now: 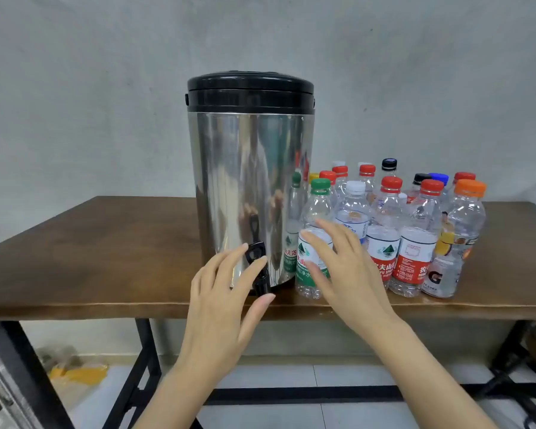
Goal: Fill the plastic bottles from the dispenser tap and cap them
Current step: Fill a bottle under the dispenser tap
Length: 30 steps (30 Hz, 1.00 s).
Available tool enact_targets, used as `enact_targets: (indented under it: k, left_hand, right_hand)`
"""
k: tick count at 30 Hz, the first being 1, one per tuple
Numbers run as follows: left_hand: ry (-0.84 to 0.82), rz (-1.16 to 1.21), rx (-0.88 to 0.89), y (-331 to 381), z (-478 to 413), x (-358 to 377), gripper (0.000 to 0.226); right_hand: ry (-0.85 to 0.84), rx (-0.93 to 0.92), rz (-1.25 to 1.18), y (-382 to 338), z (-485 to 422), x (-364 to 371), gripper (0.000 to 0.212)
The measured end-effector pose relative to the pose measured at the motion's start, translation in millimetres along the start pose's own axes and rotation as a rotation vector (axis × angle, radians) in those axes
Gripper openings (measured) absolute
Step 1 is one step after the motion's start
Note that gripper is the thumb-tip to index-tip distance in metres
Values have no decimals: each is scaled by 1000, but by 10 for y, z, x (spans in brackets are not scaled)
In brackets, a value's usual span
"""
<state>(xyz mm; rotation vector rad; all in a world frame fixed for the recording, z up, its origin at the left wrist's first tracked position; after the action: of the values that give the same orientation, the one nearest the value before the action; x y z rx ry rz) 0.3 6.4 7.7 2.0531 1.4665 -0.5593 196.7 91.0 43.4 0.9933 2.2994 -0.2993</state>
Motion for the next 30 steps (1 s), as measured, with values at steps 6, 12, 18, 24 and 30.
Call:
enact_targets:
  k: [6, 12, 18, 24, 30]
  left_hand:
    - [33, -3, -23, -32, 14, 34, 54]
    - [63, 49, -31, -50, -22, 30, 52]
    - [236, 242, -6, 121, -176, -14, 40]
    - [-39, 638, -215, 645, -341, 52, 77]
    - [-94, 784, -374, 821, -125, 237, 79]
  right_hand:
    - [12, 153, 137, 127, -766, 104, 49]
    - [35, 190, 78, 214, -912, 169, 36]
    - [124, 149, -171, 90, -768, -11, 33]
    - [174, 111, -421, -108, -592, -591, 34]
    - [-91, 207, -489, -183, -361, -726, 45]
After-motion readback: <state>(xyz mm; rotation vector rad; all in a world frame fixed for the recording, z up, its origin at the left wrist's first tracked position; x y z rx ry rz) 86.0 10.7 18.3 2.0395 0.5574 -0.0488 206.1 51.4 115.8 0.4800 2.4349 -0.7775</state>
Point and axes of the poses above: each hand's wrist, its own z-axis away from the middle knuckle, its own x-axis out of the palm, y = z × x, the point moved 1 cm from there along -z, towards the middle knuckle, and after that the axes turned 1 degree about -x, right-handed, at the moved point
